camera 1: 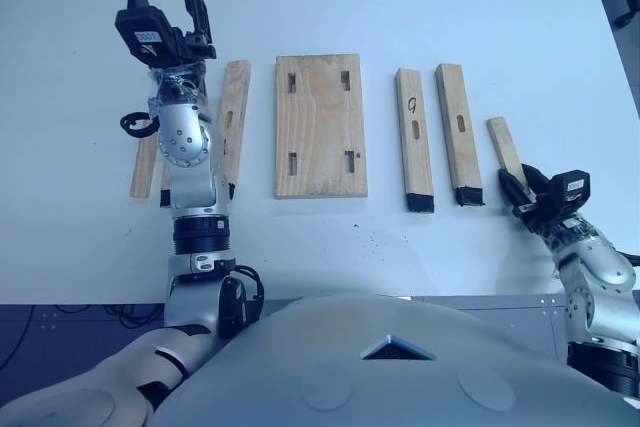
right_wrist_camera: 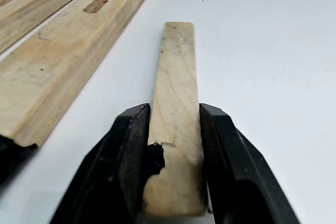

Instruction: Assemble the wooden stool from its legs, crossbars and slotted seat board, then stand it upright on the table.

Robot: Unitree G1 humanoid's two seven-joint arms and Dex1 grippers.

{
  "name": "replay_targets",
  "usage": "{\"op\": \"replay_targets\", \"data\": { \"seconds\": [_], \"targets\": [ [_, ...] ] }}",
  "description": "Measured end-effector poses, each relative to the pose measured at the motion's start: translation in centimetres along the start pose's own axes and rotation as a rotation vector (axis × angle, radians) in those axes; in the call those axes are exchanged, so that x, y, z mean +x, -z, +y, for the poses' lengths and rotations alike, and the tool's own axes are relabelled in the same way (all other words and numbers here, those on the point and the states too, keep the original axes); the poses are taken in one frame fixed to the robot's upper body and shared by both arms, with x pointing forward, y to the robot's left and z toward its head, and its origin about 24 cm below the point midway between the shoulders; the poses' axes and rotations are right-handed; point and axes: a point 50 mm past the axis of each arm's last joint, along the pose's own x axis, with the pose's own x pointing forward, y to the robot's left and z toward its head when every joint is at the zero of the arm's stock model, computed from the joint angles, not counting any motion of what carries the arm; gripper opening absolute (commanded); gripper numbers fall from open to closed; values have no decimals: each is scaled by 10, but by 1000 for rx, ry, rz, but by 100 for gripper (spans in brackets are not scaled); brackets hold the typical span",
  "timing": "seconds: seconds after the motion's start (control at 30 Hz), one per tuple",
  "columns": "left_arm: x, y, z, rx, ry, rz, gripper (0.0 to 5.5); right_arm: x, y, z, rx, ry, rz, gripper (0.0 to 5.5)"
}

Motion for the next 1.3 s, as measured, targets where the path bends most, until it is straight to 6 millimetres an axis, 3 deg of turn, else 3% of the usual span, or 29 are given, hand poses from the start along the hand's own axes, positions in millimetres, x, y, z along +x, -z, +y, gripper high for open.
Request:
{"op": "replay_targets", "data": {
  "seconds": [0.13,0.23,0.27,0.33,0.43,0.47,0.63,0.93,1.3],
  "targets": [
    [-1,0,0,-25,-4,2,295,1,-3,2,30,9,-1,131],
    [0,1,1,-109,3,47,295,19,-21,-1,22,16,-56,131],
    [1,0,-1,-151,28,65,295,31,-39,-2,0,4,-124,131],
    [5,-5,-12,-291,132,110,295,64,-94,9,-90,-73,-316,131],
    [11,-26,-43,-584,399,193,295,94,-180,52,-239,-282,-631,131],
    [10,-29,-49,-641,456,229,295,97,-187,61,-260,-326,-659,131],
    [-9,-41,-74,-1014,717,518,295,109,-191,103,-314,-483,-690,131],
    [1,-66,-74,-1212,714,541,295,105,-196,131,-377,-642,-702,131],
    [3,-65,-75,-1220,685,535,119,99,-192,140,-367,-694,-687,131]
  ]
}}
